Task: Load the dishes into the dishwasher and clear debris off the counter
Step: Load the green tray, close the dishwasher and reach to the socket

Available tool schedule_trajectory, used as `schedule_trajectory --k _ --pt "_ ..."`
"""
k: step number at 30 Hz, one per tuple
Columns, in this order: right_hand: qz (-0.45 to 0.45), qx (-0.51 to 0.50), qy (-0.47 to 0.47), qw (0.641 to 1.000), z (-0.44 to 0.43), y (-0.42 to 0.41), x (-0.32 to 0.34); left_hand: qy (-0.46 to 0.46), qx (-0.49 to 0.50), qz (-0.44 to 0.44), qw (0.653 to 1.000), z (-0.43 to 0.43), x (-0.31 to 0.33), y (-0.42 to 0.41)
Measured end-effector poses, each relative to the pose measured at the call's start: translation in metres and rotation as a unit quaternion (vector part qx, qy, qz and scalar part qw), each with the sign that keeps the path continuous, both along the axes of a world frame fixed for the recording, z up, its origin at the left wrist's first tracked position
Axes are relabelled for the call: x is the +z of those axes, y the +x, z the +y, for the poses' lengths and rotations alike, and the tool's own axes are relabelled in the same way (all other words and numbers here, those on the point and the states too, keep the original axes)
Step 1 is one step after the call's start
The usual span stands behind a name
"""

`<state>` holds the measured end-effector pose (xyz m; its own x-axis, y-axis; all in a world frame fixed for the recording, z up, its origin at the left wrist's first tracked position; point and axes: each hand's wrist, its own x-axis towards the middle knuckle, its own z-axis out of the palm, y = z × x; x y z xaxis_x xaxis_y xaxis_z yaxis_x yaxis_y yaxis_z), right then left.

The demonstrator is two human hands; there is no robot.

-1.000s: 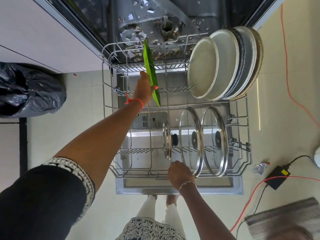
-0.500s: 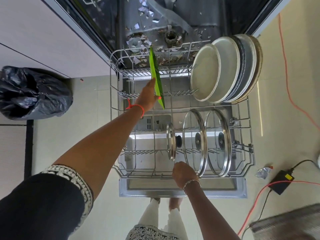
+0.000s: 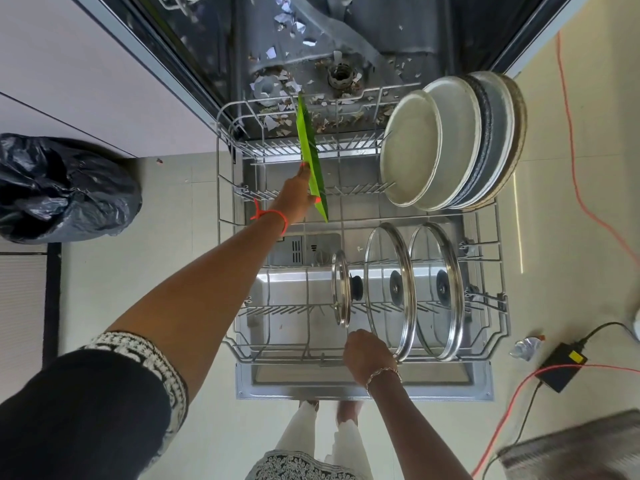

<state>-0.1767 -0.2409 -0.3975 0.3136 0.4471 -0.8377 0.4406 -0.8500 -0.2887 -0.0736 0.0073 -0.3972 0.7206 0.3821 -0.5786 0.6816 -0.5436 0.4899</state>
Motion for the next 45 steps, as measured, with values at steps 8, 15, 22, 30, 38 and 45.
schedule_trajectory --k 8,15,22,30,38,45 --pt "-0.006 0.014 0.004 1.0 -0.001 -0.001 -0.003 -0.001 -0.011 -0.004 1.0 -0.004 0.009 -0.019" --pt "-0.047 0.051 0.027 0.997 0.001 -0.003 0.008 0.022 -0.122 -0.013 0.992 -0.044 0.033 -0.101" --pt "-0.062 0.085 0.063 0.992 -0.019 -0.01 0.03 -0.006 -0.137 0.058 0.989 -0.102 0.041 -0.184" --pt "-0.128 0.181 0.102 0.97 -0.05 -0.025 0.023 -0.027 -0.117 0.049 0.992 -0.158 0.031 -0.225" --pt "-0.165 0.209 0.127 0.955 -0.042 -0.023 0.029 -0.001 -0.112 0.006 0.994 -0.168 0.031 -0.215" --pt "-0.149 0.272 0.112 0.944 -0.028 0.001 0.037 0.01 -0.089 -0.011 0.996 -0.161 0.028 -0.201"
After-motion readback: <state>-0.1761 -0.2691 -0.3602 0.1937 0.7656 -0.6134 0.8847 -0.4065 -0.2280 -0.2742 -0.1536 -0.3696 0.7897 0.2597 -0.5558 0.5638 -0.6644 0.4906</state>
